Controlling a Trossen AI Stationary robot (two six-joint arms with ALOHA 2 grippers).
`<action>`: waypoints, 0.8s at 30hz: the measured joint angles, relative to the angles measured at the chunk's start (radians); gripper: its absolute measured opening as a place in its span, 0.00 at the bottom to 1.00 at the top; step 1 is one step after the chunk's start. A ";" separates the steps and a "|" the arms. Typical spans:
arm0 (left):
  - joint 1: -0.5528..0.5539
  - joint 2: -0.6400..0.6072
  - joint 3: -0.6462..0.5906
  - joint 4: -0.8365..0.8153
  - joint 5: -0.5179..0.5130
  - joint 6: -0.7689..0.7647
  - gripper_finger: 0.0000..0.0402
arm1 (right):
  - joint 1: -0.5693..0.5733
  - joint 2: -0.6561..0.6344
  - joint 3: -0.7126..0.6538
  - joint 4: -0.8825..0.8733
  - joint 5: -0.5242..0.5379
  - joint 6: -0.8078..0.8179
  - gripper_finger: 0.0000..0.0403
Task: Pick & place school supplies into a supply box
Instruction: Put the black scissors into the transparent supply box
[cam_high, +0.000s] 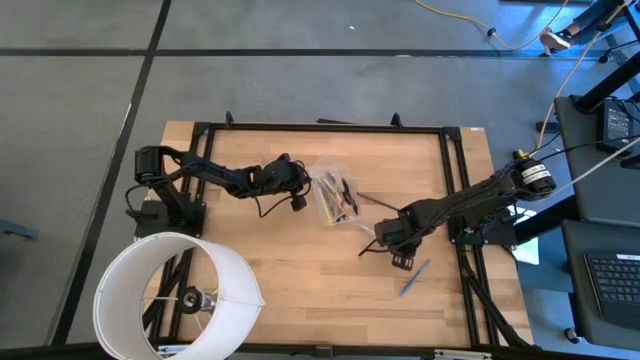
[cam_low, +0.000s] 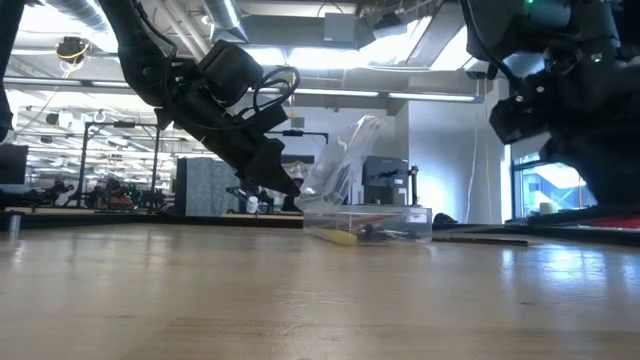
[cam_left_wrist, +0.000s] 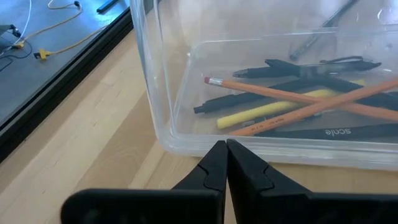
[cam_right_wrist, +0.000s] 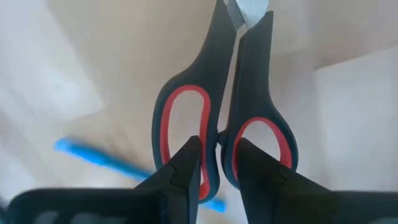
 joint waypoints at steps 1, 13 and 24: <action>0.000 0.000 0.000 0.000 0.000 -0.003 0.01 | 0.000 0.000 0.000 0.002 -0.024 0.003 0.22; -0.003 0.000 0.000 -0.027 0.003 -0.004 0.01 | 0.000 -0.034 0.002 -0.051 -0.137 0.079 0.22; -0.003 0.000 -0.001 -0.046 0.003 -0.004 0.01 | -0.069 -0.185 0.003 -0.086 0.046 0.233 0.22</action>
